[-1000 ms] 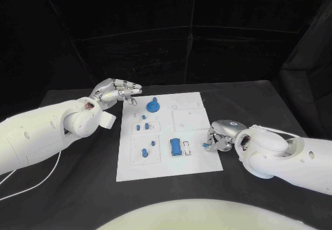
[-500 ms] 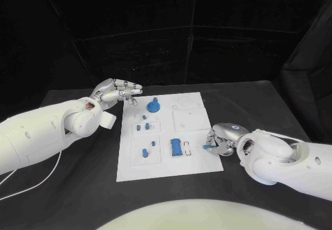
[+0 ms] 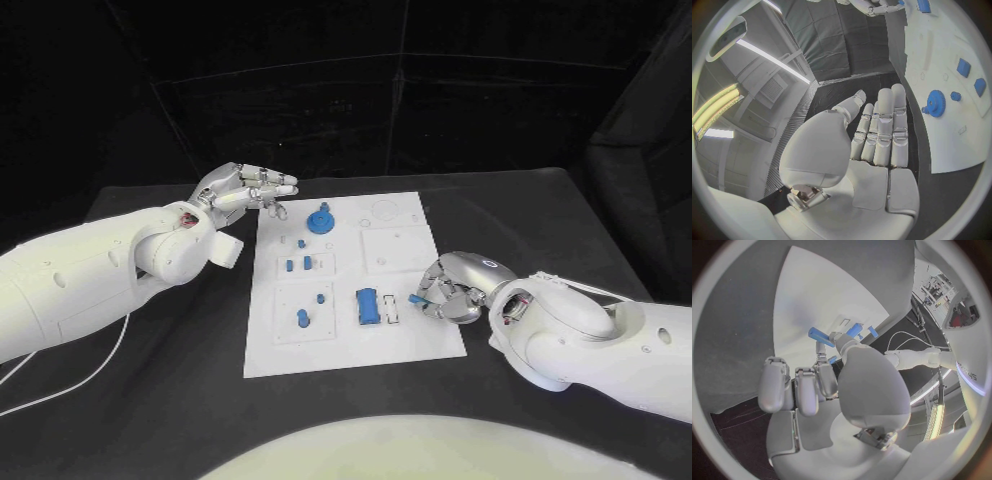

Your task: Assemble the parts on the task board

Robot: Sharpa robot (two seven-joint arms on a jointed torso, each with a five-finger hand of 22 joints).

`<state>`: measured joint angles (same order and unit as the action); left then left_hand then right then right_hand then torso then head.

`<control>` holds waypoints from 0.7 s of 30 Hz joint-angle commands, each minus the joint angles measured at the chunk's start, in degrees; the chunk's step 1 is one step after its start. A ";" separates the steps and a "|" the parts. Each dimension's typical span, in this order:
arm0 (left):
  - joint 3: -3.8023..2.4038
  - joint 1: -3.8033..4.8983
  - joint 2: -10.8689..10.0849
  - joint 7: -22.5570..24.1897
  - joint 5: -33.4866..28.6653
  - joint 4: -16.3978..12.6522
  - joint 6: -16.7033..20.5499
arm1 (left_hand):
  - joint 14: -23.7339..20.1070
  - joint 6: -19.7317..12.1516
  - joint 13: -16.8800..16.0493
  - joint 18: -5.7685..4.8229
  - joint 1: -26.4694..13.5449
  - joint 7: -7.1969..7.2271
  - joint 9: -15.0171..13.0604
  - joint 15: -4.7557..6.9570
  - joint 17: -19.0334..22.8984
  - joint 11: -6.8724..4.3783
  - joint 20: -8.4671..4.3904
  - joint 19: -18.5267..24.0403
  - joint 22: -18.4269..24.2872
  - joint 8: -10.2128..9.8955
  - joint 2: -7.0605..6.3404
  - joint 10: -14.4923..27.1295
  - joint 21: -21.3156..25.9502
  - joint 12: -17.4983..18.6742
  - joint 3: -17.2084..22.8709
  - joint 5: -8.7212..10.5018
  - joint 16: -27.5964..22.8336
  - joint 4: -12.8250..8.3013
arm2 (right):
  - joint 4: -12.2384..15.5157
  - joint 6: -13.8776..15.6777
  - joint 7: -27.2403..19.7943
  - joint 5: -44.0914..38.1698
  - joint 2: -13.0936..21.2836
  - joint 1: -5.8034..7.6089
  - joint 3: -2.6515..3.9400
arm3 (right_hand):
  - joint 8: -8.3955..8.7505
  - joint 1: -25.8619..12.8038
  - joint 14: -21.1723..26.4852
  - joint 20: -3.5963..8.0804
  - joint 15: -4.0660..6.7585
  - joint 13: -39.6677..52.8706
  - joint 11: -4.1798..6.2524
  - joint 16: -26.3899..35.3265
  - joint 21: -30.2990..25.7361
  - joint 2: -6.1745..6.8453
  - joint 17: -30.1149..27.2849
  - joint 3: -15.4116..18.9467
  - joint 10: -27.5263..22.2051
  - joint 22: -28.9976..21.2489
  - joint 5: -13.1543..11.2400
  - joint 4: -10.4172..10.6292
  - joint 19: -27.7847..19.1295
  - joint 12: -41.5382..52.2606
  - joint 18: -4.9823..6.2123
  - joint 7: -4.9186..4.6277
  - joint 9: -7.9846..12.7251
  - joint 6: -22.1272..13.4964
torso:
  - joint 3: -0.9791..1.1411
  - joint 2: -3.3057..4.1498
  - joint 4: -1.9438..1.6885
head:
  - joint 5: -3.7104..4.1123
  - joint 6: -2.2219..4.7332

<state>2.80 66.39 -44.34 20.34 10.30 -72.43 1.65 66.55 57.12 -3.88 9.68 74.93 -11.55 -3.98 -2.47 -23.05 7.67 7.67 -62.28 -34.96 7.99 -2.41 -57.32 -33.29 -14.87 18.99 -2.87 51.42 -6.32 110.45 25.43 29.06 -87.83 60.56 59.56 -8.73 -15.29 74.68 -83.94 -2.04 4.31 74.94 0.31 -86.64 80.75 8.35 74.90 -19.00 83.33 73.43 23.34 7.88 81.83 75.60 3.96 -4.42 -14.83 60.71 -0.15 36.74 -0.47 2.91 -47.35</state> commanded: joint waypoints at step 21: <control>-0.05 0.07 -0.01 0.13 -0.20 -0.26 -0.71 | -0.42 -0.55 -0.01 0.71 0.34 0.03 0.00 0.04 0.06 -0.13 0.36 -0.17 0.06 0.01 -0.11 0.41 0.28 -0.20 -0.31 0.06 0.34 -0.14 | -3.98 -0.16 3.28 7.46 -6.49 0.06 0.03 | 1.03 -7.12 -5.00 0.14 0.16 3.31 0.49 -0.62 0.45 -0.20 9.71 3.09 1.06 0.50 9.99 3.17 0.62 0.58 -0.44 0.73 -0.77 3.07 | 0.04 0.02 -0.05 | -0.58 -0.16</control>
<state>2.80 66.38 -44.37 20.27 10.30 -72.57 1.55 66.55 57.12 -3.88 9.68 74.93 -11.55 -3.98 -2.47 -23.06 7.67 7.67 -62.28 -34.97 7.99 -2.41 -57.32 -33.29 -14.87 18.99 -2.87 51.42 -6.32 106.53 25.81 30.58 -80.93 54.28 59.56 -8.73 -14.29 68.00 -83.94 -2.03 4.31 74.93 0.52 -87.08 80.97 8.15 74.90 -16.18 83.95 73.88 32.97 11.00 82.23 75.83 3.98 -3.70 -15.54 63.44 -0.14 36.78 -0.53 2.41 -47.47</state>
